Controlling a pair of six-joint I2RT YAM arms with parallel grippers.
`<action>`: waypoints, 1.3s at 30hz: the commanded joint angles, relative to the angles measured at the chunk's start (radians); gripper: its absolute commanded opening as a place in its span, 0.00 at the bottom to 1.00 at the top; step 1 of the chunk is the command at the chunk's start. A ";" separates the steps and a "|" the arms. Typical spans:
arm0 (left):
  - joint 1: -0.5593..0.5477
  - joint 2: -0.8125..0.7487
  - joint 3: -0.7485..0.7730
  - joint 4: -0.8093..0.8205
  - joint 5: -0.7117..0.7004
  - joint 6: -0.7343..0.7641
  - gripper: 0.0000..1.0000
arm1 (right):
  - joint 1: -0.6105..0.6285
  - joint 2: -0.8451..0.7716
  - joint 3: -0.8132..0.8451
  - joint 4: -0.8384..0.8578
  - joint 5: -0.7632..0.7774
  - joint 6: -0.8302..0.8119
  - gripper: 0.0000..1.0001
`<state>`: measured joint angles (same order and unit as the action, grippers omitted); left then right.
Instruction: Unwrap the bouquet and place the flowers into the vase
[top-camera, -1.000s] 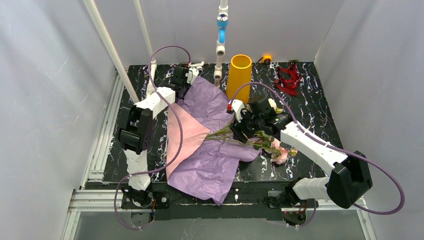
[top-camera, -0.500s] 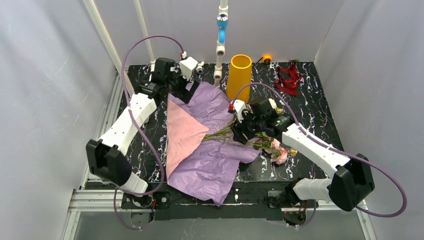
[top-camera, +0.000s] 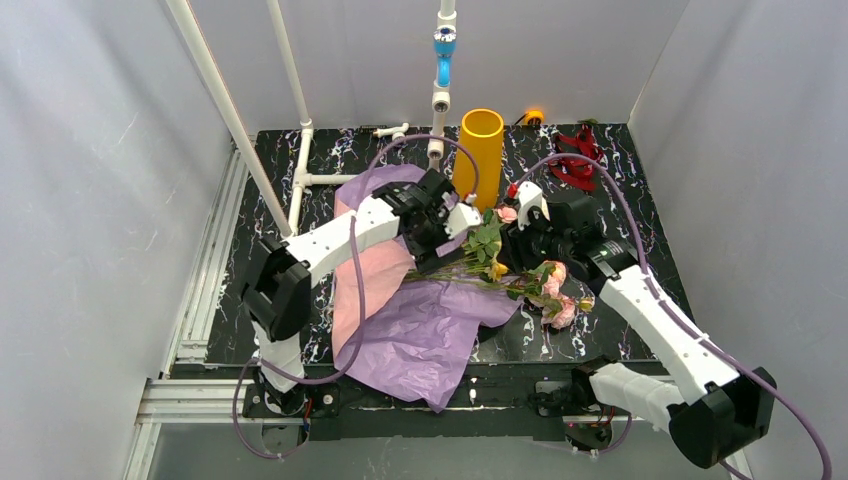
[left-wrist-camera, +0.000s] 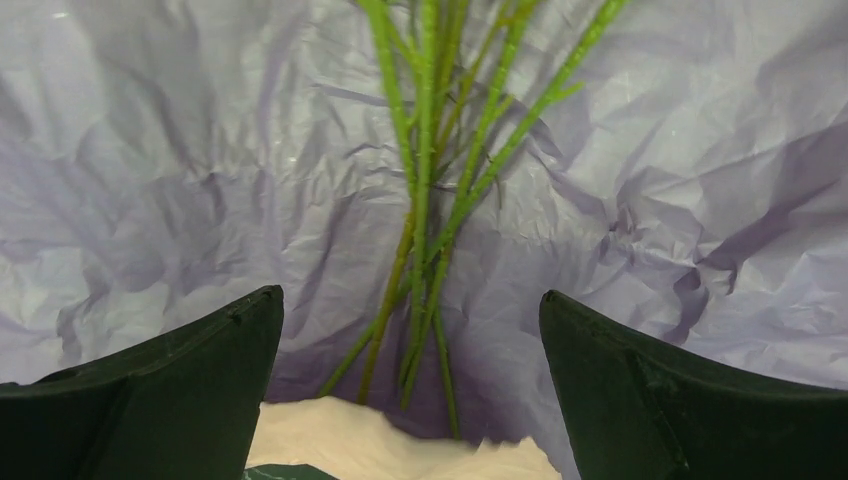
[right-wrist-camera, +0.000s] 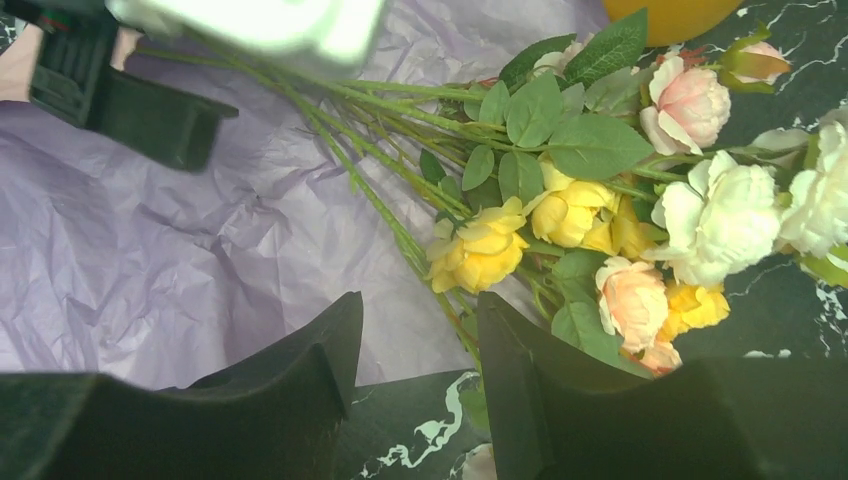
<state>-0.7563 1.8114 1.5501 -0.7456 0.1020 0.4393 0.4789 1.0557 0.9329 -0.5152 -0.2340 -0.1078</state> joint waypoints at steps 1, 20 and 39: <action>-0.062 0.050 0.066 -0.107 -0.133 0.108 1.00 | 0.000 -0.056 -0.006 -0.042 0.044 0.039 0.54; 0.219 -0.219 -0.179 -0.480 -0.186 0.305 0.89 | 0.028 0.060 0.001 -0.097 -0.143 -0.198 0.53; 0.719 -0.556 -0.793 0.058 0.161 0.716 0.98 | 0.396 0.284 -0.084 -0.031 -0.031 -0.526 0.52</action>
<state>-0.0731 1.2831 0.7998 -0.8009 0.1284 1.0702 0.8318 1.3033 0.8906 -0.5789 -0.3141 -0.5354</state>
